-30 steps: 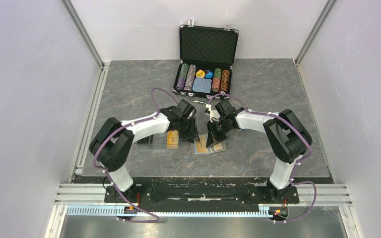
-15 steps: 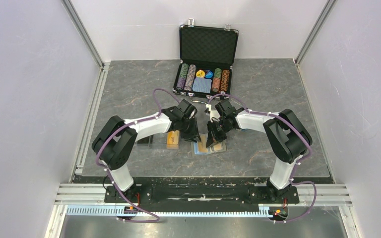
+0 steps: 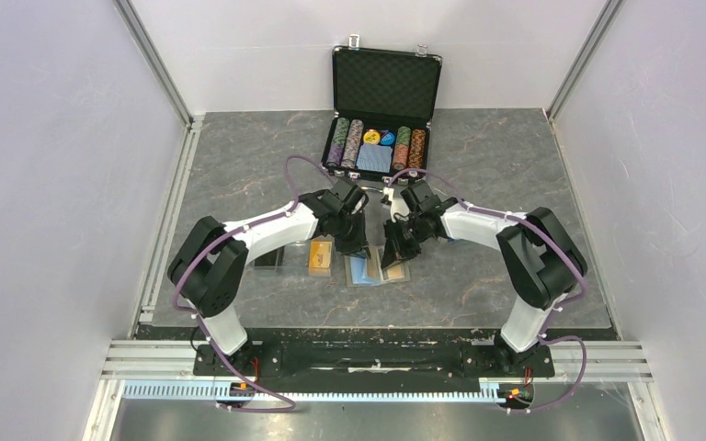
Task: Put the credit cards into the card holder
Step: Insert the credit card into the card holder.
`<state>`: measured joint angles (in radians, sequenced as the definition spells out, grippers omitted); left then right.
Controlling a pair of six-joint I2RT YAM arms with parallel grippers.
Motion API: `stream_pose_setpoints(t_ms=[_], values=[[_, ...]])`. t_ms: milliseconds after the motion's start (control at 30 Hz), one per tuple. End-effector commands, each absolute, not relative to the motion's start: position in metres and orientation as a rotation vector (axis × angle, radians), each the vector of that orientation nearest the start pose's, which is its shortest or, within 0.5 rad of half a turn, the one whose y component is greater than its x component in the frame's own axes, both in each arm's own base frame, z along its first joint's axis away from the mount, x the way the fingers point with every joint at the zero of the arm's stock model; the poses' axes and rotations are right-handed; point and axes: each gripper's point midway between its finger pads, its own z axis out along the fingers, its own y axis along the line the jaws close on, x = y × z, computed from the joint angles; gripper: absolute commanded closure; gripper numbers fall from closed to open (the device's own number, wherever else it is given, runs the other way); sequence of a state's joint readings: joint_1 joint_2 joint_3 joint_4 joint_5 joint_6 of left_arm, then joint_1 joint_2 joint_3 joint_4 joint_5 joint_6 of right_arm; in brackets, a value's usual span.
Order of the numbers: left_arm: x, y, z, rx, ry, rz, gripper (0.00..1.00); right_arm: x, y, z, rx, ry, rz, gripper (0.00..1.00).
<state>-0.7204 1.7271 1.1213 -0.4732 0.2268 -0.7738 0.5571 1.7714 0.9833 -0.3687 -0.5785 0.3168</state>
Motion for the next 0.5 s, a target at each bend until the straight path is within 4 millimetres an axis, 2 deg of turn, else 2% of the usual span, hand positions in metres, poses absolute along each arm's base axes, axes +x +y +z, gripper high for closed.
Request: stream_pose_setpoints(t_ms=[0, 33, 100, 333, 467], values=[[0.244, -0.295, 0.078, 0.091, 2.846, -0.647, 0.79, 0.258, 0.268, 0.066, -0.457, 2.671, 1.002, 0.88], [0.243, -0.298, 0.078, 0.093, 2.849, -0.661, 0.72, 0.261, 0.266, 0.069, -0.444, 2.662, 1.003, 0.88], [0.243, -0.305, 0.08, 0.098, 2.852, -0.704, 0.65, 0.267, 0.26, 0.074, -0.415, 2.648, 0.997, 0.88], [0.242, -0.335, 0.088, 0.137, 2.837, -0.837, 0.62, 0.282, 0.235, 0.082, -0.335, 2.62, 0.979, 0.87], [0.238, -0.354, 0.082, 0.159, 2.853, -0.899, 0.6, 0.285, 0.227, 0.083, -0.321, 2.618, 0.967, 0.87]])
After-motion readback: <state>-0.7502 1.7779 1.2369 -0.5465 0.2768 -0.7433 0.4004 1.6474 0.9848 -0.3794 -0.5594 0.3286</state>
